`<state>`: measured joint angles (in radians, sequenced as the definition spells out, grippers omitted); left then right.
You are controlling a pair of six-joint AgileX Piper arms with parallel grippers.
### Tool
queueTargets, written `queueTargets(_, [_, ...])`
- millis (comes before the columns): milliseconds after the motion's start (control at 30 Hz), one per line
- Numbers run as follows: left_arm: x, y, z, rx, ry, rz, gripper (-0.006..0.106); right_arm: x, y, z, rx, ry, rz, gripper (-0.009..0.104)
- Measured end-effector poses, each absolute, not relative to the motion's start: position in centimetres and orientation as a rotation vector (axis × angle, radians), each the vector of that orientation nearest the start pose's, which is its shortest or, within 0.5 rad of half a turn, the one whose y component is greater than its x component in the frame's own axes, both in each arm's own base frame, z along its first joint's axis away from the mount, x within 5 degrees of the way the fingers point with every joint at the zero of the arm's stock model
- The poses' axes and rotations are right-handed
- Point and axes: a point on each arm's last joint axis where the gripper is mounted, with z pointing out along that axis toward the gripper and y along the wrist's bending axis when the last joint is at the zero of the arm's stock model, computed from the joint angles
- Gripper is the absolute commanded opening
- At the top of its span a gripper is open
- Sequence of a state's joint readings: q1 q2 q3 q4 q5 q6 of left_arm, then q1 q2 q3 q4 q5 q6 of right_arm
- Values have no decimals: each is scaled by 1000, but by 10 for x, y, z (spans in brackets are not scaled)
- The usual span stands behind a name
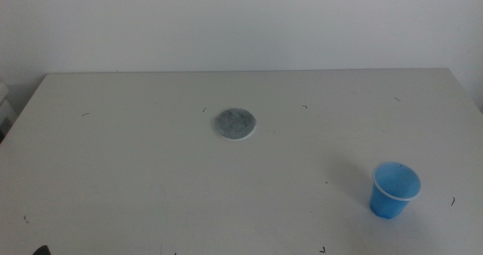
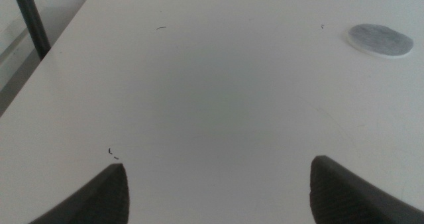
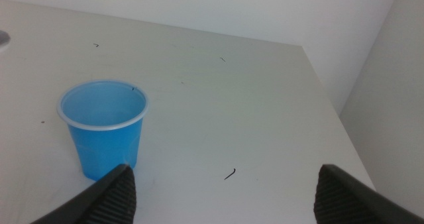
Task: Place an empty cup on a cup mat.
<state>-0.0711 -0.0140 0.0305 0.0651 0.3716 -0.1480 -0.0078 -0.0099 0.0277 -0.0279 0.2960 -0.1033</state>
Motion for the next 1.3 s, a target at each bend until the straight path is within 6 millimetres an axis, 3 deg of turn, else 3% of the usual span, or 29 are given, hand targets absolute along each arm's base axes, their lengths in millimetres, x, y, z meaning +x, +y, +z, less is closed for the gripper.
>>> queueTargets(267, [53,-2,170,-31,1872,-87,105,54,0,182,-72,1788,-69,94])
queueTargets(467, [53,-2,170,-31,1872,-87,105,54,0,220,-55,1728,-47,94])
queueTargets(633, [53,-2,170,-31,1872,-87,105,61,1,249,-22,1806,-8,94])
queueTargets(1000, [53,-2,170,-31,1872,-87,105,101,2,322,-2,2060,26,94])
queueTargets(1300, [53,-2,170,-31,1872,-87,105,143,3,370,45,2225,72,94])
